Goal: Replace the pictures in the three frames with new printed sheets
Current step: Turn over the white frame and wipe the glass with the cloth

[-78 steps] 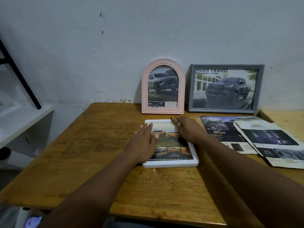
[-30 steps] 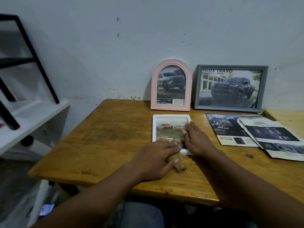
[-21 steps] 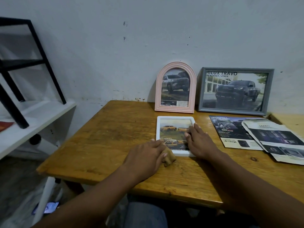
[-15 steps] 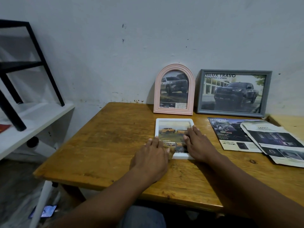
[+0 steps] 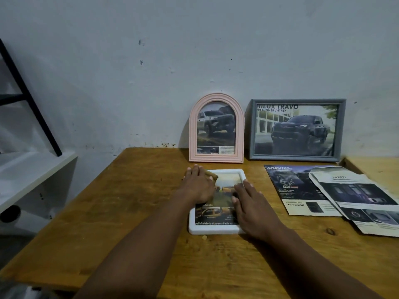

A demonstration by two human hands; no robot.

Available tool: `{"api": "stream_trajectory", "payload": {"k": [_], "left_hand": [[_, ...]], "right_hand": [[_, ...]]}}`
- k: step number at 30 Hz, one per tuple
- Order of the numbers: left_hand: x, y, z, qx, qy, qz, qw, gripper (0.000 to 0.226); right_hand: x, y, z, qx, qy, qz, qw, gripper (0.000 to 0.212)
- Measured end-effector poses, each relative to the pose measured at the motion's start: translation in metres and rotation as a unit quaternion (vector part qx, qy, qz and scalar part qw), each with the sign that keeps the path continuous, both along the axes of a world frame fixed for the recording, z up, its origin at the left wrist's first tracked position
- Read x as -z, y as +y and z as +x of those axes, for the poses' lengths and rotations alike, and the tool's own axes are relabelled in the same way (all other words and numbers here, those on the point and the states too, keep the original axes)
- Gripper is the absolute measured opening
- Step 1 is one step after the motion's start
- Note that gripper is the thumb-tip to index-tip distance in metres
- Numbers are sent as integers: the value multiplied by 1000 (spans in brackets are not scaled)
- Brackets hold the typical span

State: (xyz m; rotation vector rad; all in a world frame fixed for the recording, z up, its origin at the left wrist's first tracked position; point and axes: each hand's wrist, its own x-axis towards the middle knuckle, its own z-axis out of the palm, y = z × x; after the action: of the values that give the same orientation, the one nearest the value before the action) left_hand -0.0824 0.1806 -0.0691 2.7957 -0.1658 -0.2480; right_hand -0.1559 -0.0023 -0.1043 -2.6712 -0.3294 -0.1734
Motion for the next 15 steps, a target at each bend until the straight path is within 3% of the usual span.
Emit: {"api": "stream_trajectory", "payload": {"k": [7,15], "left_hand": [[0,-15,21,108,-20,39,993,62],[-13,-34,29,137,1,-52,989,59]], "right_hand": [[3,0,0,2,6,19,1000,50],[-8,-1,-4,13,-23,109,994,38]]}}
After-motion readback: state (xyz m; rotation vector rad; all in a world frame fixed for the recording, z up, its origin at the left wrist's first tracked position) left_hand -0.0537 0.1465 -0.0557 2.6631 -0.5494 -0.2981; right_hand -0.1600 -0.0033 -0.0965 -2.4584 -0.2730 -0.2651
